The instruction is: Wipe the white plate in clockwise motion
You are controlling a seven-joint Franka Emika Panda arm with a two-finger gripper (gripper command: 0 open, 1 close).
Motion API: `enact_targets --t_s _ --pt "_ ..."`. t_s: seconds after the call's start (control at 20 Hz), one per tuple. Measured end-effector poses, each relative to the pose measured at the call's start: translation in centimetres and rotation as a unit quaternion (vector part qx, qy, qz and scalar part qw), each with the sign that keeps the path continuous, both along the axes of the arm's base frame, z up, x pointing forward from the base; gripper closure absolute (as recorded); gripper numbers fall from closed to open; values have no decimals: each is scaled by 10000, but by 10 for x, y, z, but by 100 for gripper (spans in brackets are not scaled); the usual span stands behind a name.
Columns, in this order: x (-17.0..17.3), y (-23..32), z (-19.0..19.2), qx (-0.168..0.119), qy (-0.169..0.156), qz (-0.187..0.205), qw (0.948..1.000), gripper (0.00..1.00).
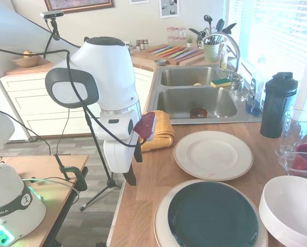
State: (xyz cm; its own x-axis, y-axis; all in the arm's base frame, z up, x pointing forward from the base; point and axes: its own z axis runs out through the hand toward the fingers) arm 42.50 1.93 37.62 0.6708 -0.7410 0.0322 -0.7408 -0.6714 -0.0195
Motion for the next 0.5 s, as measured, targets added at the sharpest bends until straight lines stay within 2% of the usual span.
enact_targets --t_s 0.5 --pt "3 27 6 -32 -79 83 9999 0"
